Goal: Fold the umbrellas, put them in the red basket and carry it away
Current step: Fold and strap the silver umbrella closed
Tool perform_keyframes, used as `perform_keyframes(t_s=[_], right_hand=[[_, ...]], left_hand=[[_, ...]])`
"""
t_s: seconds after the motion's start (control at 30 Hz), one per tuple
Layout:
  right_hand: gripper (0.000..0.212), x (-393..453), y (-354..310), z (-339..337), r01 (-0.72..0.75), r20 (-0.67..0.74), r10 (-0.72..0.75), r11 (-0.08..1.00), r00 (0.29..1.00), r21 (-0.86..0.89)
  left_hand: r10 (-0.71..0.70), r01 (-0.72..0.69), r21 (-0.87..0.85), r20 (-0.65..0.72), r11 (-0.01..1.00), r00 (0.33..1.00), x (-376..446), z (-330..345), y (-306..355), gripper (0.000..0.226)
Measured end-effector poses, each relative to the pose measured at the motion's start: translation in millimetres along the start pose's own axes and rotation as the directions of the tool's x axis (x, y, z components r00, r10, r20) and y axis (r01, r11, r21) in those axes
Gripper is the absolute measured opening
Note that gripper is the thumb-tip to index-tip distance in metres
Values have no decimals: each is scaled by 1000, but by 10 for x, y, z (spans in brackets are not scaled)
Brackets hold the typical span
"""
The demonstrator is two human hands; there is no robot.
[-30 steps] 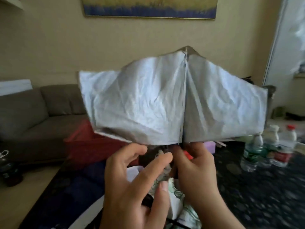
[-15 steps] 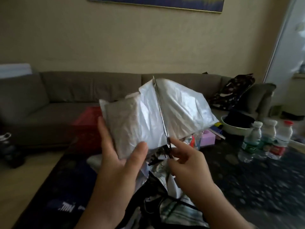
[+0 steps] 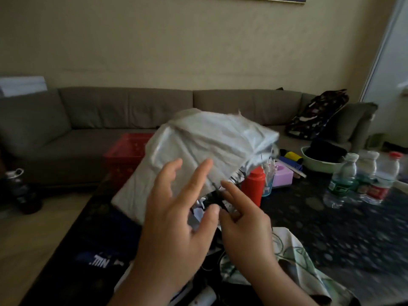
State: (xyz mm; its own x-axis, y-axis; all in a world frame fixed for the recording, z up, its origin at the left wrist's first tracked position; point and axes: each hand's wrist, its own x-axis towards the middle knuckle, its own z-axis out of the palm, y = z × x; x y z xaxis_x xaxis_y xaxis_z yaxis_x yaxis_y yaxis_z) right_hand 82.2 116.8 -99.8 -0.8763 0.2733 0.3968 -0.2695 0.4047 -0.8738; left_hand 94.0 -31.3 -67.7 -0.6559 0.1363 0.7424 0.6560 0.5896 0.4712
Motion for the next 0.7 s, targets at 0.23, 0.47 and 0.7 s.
perform_keyframes(t_s=[0.23,0.47,0.7], right_hand=[[51,-303,-68,258,483,104,-472,857,875,-177],[34,-377,-266,279,-163,288,22,864,957,475],[50,-180,-460,72,-888,781,431,305,452,346]], left_hand=[[-391,332,-295,-170,896,905,19,169,-135,61],[-492,411,-297,-296,862,819,4,38,-290,73],[-513,345,-566,-166,749,842,-13,-23,-221,81]])
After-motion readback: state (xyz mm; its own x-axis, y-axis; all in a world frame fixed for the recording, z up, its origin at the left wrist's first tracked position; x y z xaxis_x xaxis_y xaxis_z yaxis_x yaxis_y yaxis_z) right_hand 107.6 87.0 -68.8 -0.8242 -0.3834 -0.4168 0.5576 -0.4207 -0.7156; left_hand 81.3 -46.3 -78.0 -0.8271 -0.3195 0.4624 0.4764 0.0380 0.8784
